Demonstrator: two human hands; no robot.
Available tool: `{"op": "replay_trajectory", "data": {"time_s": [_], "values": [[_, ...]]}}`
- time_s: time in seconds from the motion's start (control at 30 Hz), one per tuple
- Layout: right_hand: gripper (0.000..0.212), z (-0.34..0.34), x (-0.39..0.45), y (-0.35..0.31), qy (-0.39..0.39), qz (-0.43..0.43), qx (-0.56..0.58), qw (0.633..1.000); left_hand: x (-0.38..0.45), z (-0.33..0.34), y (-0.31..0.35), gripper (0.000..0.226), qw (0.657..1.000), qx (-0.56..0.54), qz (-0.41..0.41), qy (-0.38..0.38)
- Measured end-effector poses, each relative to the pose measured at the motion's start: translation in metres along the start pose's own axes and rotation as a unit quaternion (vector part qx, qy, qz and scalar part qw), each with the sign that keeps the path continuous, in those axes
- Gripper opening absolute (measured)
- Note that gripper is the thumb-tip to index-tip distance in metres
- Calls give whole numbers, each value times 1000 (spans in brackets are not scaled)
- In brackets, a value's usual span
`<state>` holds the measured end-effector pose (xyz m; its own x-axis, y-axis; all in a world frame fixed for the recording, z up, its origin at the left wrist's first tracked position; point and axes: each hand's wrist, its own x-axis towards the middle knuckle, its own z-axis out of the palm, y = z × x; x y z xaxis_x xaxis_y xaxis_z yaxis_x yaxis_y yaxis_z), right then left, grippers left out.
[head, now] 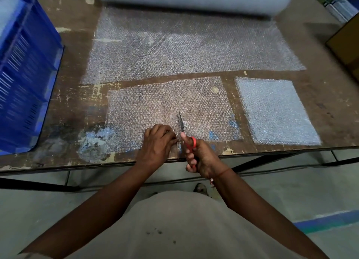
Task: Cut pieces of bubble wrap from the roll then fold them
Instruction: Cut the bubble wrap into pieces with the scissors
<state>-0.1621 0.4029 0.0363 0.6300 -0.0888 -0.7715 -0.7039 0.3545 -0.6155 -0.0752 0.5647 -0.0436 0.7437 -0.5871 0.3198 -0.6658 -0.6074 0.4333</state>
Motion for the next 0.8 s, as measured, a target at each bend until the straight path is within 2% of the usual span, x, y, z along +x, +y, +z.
{"op": "replay_trajectory", "data": {"time_s": [0.47,0.8], "values": [[50,4,10,-15,13,6,-2,1000,0,0,1,31,1000,12,-2,0],[53,4,15,-28,10,9,-14,1000,0,-2,2,10,1000,6,8,16]]}}
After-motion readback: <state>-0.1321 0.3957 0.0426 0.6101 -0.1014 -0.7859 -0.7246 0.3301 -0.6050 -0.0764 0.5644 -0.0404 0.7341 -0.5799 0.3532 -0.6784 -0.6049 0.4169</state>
